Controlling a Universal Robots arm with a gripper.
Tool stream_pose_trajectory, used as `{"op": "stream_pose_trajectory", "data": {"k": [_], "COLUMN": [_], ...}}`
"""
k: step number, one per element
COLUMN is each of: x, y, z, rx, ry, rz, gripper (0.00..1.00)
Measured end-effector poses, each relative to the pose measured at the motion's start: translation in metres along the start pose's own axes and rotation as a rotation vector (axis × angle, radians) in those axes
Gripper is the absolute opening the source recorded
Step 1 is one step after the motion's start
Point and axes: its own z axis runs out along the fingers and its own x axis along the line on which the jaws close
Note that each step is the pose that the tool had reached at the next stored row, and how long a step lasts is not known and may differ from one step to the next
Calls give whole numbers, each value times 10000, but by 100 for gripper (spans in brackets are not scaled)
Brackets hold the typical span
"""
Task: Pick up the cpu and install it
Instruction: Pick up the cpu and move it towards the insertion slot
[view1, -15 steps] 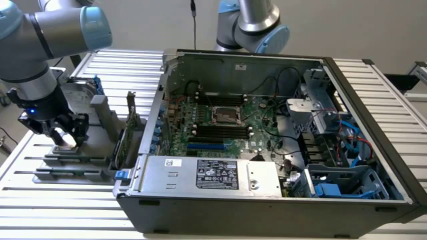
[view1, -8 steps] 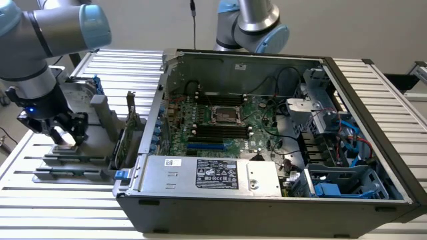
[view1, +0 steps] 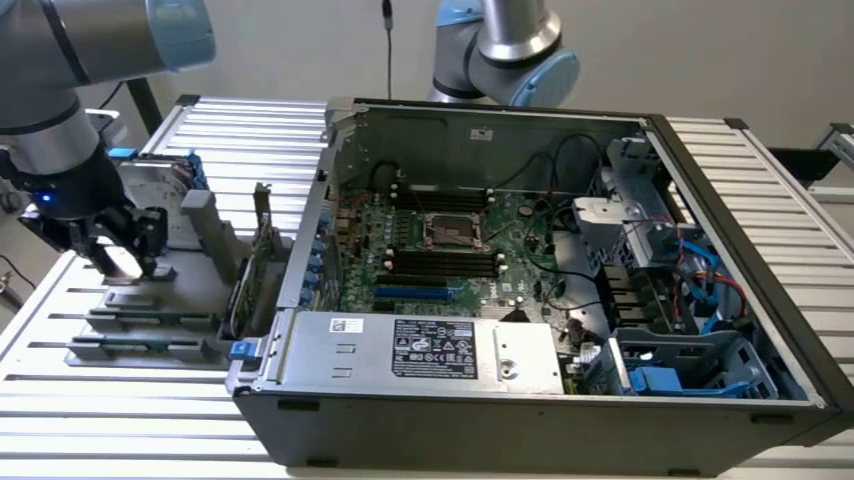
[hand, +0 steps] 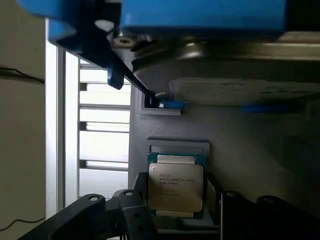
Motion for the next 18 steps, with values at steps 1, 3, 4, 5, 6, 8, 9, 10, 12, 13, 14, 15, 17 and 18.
{"op": "stream_pose_trajectory", "data": {"k": [1,3,4,5,6,8,9,10,12,13,14,15,17,18], "x": [2,5,6,7,6,-4,-13,-24,-60,-83,-106,-129,-177,-202], "y": [1,3,3,4,5,6,7,8,8,9,9,9,9,10], "z": [-45,-134,-179,-225,-270,-365,-409,-454,-548,-594,-641,-688,-783,-829], "rx": [-1,-1,-1,0,0,0,0,-1,0,-2,-1,0,0,0], "ry": [-1,-1,-2,0,0,1,1,2,8,9,13,17,21,23], "rz": [-1,-1,0,0,-1,0,0,-1,0,0,-1,0,0,0], "gripper": [55,55,55,55,55,55,55,55,55,55,55,55,55,55]}}
